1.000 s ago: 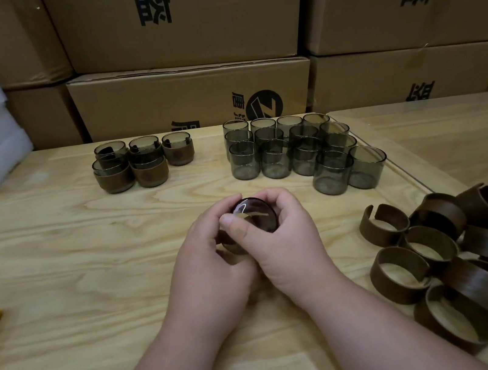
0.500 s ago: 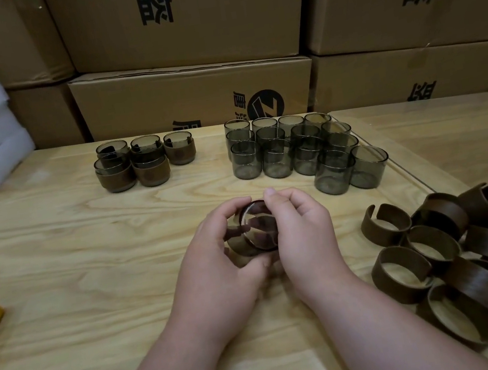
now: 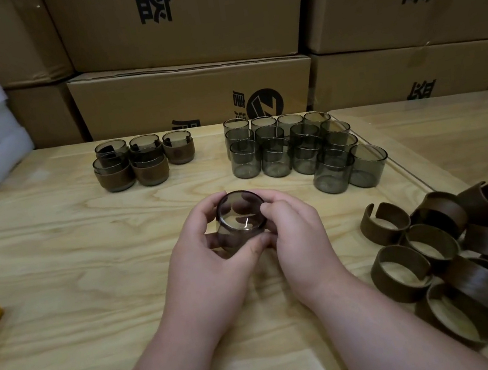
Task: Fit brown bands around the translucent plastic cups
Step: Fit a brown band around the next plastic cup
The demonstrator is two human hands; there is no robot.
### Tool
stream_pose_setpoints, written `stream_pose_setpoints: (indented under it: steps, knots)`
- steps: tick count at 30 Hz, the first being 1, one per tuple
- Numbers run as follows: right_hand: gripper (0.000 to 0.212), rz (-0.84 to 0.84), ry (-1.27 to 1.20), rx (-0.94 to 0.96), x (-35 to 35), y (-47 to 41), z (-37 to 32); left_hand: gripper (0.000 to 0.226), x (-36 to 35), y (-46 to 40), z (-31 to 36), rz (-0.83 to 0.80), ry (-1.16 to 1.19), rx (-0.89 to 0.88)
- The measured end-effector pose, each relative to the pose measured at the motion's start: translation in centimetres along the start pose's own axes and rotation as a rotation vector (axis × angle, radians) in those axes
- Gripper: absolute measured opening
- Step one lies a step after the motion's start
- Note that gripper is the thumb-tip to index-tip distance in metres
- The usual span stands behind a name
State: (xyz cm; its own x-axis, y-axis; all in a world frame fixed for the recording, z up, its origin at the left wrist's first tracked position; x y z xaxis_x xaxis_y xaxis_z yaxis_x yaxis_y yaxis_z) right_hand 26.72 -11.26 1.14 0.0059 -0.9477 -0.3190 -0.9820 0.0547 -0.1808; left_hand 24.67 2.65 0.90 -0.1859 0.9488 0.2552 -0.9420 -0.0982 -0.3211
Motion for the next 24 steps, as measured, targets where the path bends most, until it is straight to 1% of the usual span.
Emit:
stream_pose_setpoints:
  steps: [2, 6, 10, 15, 18, 22, 24]
  knots:
    - [0.039, -0.039, -0.01, 0.006, -0.4, 0.1, -0.2, 0.073, 0.0, 0.0, -0.1, 0.002, 0.02, 0.002]
    - [0.039, -0.132, 0.005, 0.041, -1.4, 0.3, -0.5, 0.069, 0.2, -0.1, -0.1, 0.019, 0.071, 0.021]
    - [0.043, -0.123, 0.102, 0.058, -1.6, 0.4, -0.4, 0.065, 0.4, -0.1, -0.4, 0.03, 0.095, 0.04]
    - [0.035, -0.169, 0.02, 0.031, -1.9, 0.6, -0.2, 0.062, 0.4, -0.1, -0.5, 0.028, 0.067, 0.068]
    - [0.034, -0.103, 0.013, -0.002, -1.2, 0.4, 0.1, 0.065, 0.2, -0.1, -0.5, 0.004, 0.043, 0.076]
    - [0.022, 0.1, 0.008, -0.046, 1.1, 0.0, 0.4, 0.069, -0.8, 0.2, 0.0, -0.085, -0.003, 0.047]
    - [0.027, 0.142, 0.002, -0.051, 1.6, -0.1, 0.3, 0.07, -1.1, 0.2, 0.0, -0.115, -0.02, 0.034]
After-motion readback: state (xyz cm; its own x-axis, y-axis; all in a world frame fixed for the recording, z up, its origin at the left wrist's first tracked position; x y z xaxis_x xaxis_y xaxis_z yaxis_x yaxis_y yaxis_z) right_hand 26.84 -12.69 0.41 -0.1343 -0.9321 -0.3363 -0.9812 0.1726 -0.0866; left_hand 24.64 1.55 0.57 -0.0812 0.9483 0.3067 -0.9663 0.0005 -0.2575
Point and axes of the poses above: each hand's wrist, its own y-axis away from the middle knuckle, its own x-axis out of the back of the hand, z = x × y, the point moved 10 cm from there along -y, towards the middle knuckle, and after that the axes turned 3 degrees about -y, right-handed, at the moved point
